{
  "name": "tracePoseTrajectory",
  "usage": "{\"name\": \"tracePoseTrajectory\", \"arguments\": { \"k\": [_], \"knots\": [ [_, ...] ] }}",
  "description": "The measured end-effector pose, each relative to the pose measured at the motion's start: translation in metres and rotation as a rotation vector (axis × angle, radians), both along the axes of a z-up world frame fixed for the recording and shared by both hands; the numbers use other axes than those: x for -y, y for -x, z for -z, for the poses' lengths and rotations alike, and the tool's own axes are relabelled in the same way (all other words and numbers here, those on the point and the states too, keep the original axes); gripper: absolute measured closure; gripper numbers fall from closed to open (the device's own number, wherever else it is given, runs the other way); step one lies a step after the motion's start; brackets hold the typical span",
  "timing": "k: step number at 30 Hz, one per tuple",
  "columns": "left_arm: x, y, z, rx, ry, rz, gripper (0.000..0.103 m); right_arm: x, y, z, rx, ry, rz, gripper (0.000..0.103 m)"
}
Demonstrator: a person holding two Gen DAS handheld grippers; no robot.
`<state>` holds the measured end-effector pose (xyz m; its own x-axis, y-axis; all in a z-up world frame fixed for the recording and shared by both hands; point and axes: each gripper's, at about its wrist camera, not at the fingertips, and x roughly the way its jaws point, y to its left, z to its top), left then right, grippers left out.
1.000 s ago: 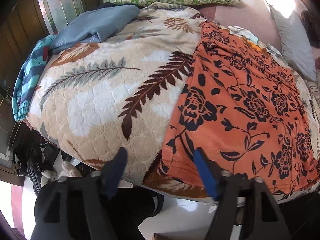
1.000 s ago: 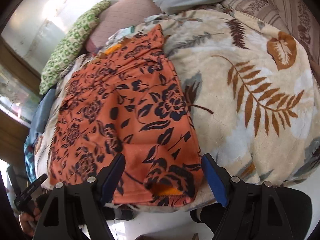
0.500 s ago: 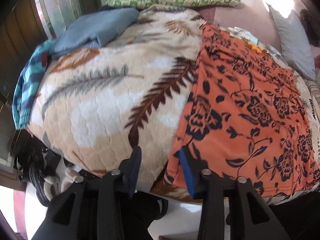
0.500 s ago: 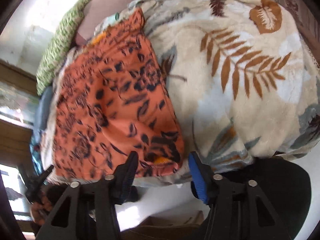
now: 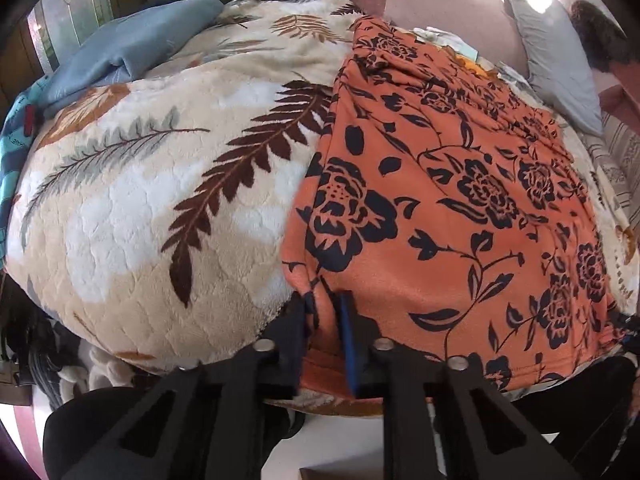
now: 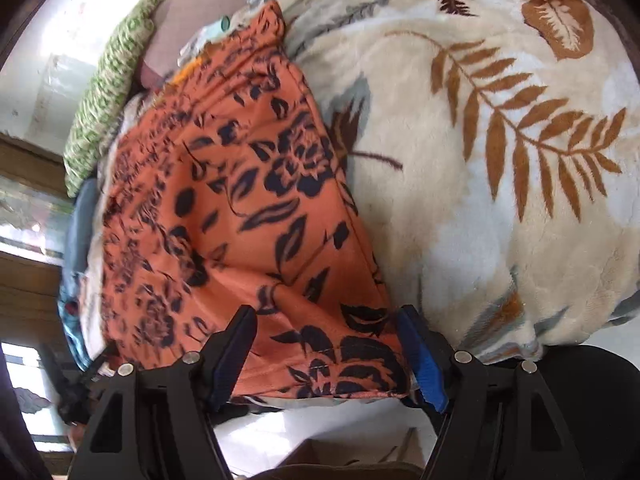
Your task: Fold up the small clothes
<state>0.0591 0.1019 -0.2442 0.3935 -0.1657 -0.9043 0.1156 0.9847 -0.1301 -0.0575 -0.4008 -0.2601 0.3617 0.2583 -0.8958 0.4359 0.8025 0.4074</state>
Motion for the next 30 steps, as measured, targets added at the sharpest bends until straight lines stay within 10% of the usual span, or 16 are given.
{"name": "tracePoseTrajectory", "arguments": {
  "k": [6,12,15,18,20,22,30],
  "knots": [
    [-0.005,-0.003,-0.005,0.004,0.107,0.027,0.095,-0.002,0.010,-0.003,0.016,-0.006,-0.048,0.087],
    [-0.002,-0.004,-0.011,0.023,0.075,0.044,0.092,0.005,0.016,-0.033,0.175,-0.102,-0.009,0.090],
    [0.000,-0.010,-0.001,-0.034,0.061,0.027,0.059,0.005,0.013,-0.048,0.209,-0.070,-0.014,0.090],
    [0.007,-0.008,0.001,-0.025,0.055,0.039,0.054,0.005,0.006,-0.034,0.141,-0.058,-0.014,0.090],
    [0.008,-0.007,0.003,-0.023,0.022,0.047,0.063,0.003,0.005,-0.025,0.113,-0.057,-0.016,0.090],
    [0.005,-0.009,0.003,-0.016,0.017,0.044,0.094,0.004,0.008,-0.017,0.088,-0.052,-0.010,0.090],
    [-0.003,-0.010,-0.025,0.008,0.235,0.096,0.097,0.011,0.003,-0.014,0.138,-0.166,0.001,0.090]
  ]
}}
